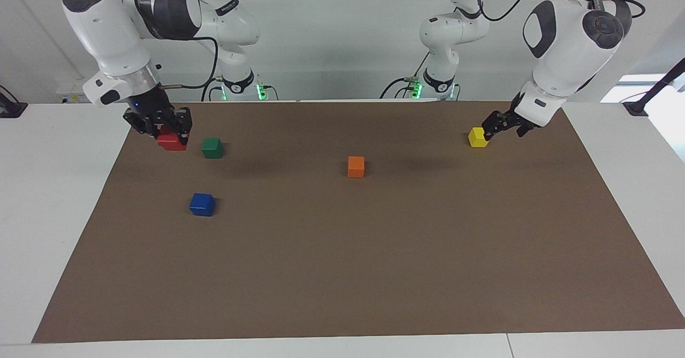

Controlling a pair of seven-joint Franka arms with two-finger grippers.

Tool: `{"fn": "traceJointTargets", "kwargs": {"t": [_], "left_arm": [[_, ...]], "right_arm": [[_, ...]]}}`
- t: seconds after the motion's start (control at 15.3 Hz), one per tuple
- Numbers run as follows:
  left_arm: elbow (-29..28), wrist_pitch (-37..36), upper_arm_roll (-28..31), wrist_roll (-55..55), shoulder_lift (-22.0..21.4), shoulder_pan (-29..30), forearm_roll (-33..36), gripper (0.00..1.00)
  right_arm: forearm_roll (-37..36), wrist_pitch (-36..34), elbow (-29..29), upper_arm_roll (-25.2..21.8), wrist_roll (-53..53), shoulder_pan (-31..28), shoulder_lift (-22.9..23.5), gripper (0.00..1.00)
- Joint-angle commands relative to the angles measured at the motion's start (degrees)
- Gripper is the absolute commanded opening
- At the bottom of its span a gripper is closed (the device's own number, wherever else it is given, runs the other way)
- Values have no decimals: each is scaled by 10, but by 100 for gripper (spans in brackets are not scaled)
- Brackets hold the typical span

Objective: Transfer red block to right arm and stack on blue block
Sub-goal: 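Lower the red cube onto the blue cube with the right gripper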

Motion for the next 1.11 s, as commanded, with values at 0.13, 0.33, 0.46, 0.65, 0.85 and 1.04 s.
{"fn": "traceJointTargets", "kwargs": {"t": [0.13, 0.33, 0.46, 0.65, 0.85, 1.04], "left_arm": [[31, -52, 13, 14, 17, -26, 14, 100], [43, -52, 28, 15, 12, -41, 14, 100], [43, -55, 42, 16, 9, -57, 14, 100], [46, -56, 41, 48, 12, -58, 33, 100], [45, -50, 37, 49, 11, -52, 35, 100], [45, -48, 39, 49, 11, -54, 35, 100]], "right_arm": [[-27, 116, -62, 2, -14, -2, 21, 0], [-27, 159, -77, 2, -14, -6, 44, 0], [-27, 192, -84, 2, -15, -7, 62, 0], [-27, 204, -89, 2, -10, -6, 79, 0], [-23, 234, -89, 2, -7, -13, 105, 0], [-18, 241, -88, 2, 5, -13, 127, 0]]}}
